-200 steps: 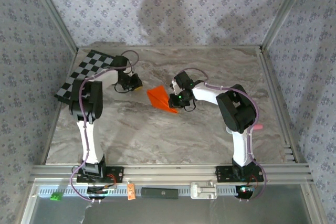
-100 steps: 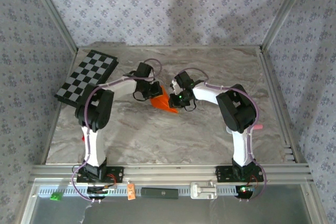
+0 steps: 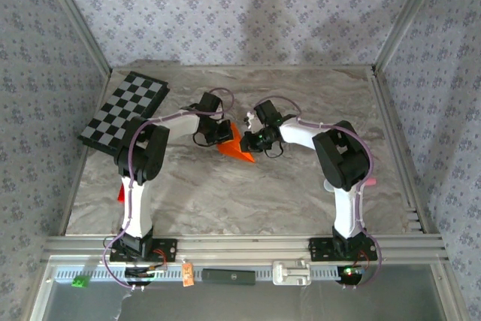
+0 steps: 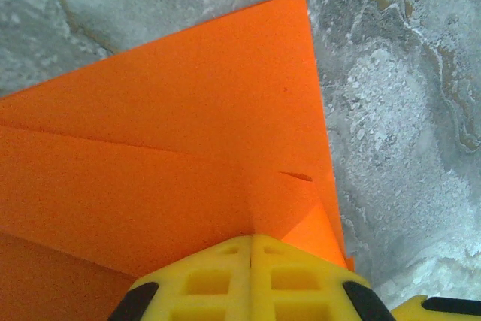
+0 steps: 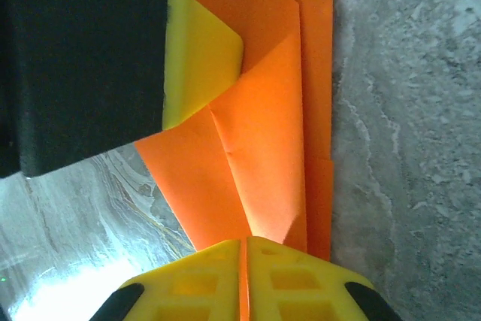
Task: Fold a paper plane with a square sheet of paper (pick it up from the middle)
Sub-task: Fourth fold the wing at the center of the table.
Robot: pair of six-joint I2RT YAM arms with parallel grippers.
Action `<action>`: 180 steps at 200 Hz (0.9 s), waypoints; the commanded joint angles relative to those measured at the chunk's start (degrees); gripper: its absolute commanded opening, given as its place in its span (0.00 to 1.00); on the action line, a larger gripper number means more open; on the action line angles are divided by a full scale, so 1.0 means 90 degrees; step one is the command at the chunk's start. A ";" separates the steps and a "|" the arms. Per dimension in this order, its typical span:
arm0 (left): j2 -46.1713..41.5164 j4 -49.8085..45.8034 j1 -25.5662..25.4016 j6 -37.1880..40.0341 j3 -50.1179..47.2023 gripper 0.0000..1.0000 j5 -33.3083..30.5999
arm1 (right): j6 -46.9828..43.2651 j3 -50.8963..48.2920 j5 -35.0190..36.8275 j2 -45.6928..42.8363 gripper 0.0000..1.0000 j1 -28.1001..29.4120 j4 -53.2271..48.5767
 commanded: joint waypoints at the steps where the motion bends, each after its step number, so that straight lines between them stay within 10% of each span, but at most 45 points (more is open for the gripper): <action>1: 0.0315 -0.0553 -0.0051 0.0132 -0.0031 0.03 -0.0351 | 0.0182 0.0188 0.0032 0.0139 0.11 -0.0014 -0.0023; 180: 0.0432 -0.0864 -0.0052 0.0003 0.0014 0.01 -0.0618 | 0.0215 -0.1125 0.0282 -0.0574 0.10 -0.0137 -0.1013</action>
